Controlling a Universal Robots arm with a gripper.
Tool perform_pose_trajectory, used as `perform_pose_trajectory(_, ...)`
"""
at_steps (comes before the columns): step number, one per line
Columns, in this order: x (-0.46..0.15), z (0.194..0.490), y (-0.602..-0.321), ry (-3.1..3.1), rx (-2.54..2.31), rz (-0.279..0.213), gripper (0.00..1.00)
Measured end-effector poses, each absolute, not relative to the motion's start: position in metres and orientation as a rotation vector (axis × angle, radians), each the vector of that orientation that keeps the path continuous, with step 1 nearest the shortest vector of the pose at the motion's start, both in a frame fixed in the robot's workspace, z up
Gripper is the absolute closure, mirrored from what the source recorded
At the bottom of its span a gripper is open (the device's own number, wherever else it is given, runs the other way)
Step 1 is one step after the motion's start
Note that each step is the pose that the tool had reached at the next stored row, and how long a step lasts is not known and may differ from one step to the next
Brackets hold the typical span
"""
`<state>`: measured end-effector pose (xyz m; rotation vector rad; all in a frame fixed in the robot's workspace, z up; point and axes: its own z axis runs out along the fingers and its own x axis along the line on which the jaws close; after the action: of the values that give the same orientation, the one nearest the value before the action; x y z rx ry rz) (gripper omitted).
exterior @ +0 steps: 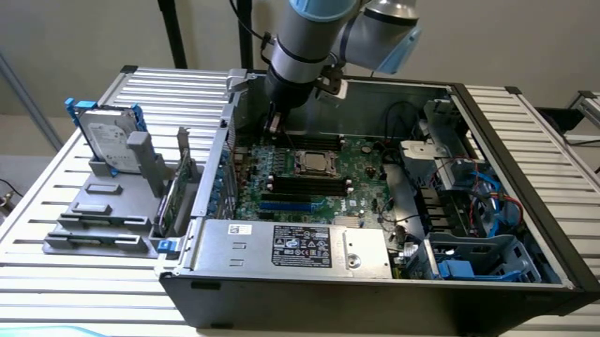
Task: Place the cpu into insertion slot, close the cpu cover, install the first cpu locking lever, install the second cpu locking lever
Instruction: 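Install the first cpu locking lever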
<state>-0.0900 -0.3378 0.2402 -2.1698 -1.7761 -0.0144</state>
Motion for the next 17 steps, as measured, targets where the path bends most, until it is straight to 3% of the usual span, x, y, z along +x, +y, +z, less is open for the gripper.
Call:
perform_pose_trajectory(13, -0.091, 0.24, -0.338, -1.594, -2.268, -0.093, 0.89)
perform_pose_trajectory(14, -0.091, 0.242, -0.338, -1.563, -2.291, -0.102, 0.89)
perform_pose_trajectory(16, -0.084, 0.249, -0.336, -1.496, -2.385, -0.174, 0.89)
perform_pose_trajectory(17, -0.074, 0.249, -0.336, -1.496, -2.387, -0.175, 0.89)
